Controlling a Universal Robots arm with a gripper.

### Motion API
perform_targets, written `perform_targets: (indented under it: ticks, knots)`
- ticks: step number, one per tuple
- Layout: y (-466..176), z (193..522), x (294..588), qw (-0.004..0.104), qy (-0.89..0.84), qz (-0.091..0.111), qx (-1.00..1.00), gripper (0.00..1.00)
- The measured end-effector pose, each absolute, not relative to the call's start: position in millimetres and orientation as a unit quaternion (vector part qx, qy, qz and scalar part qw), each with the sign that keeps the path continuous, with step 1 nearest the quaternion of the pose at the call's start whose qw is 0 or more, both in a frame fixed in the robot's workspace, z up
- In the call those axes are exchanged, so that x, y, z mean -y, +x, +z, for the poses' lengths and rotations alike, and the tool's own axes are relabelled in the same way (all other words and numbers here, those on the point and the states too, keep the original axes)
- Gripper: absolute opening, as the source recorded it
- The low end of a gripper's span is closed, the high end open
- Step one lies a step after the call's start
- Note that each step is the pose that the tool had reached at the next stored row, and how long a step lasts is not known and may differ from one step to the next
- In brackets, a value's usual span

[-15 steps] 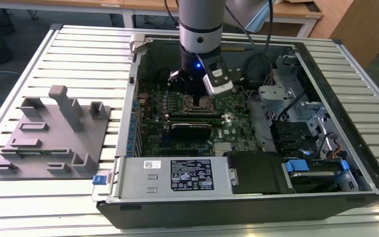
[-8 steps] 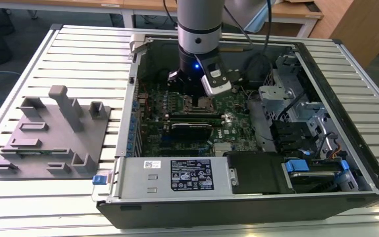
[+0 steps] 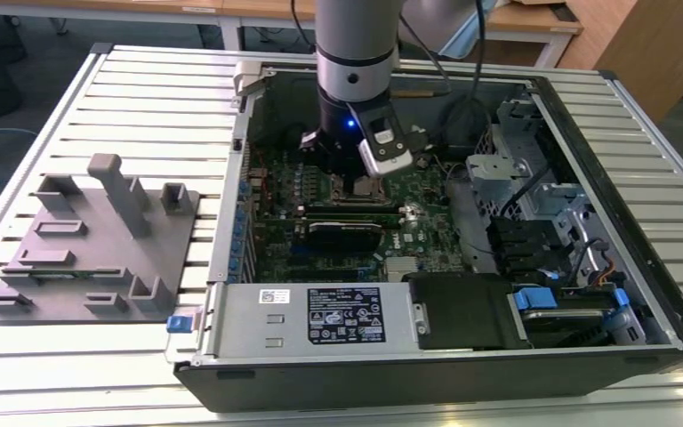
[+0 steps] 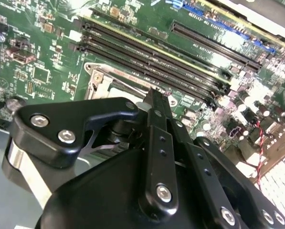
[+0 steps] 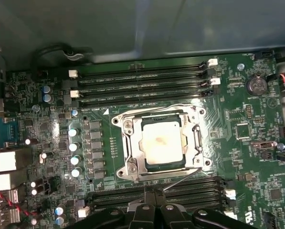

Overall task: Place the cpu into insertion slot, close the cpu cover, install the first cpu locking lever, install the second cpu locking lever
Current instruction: 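Install the second cpu locking lever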

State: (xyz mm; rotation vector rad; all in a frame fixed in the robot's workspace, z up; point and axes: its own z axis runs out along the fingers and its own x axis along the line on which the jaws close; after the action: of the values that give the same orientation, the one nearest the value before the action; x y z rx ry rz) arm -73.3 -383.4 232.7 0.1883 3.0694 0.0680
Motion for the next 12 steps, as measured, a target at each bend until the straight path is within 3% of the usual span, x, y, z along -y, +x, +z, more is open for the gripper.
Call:
perform_targets:
  ticks: [12]
  knots:
    - [-74.8, 230.6, 383.7, 0.033, 0.061, 0.022, -0.997, 0.1]
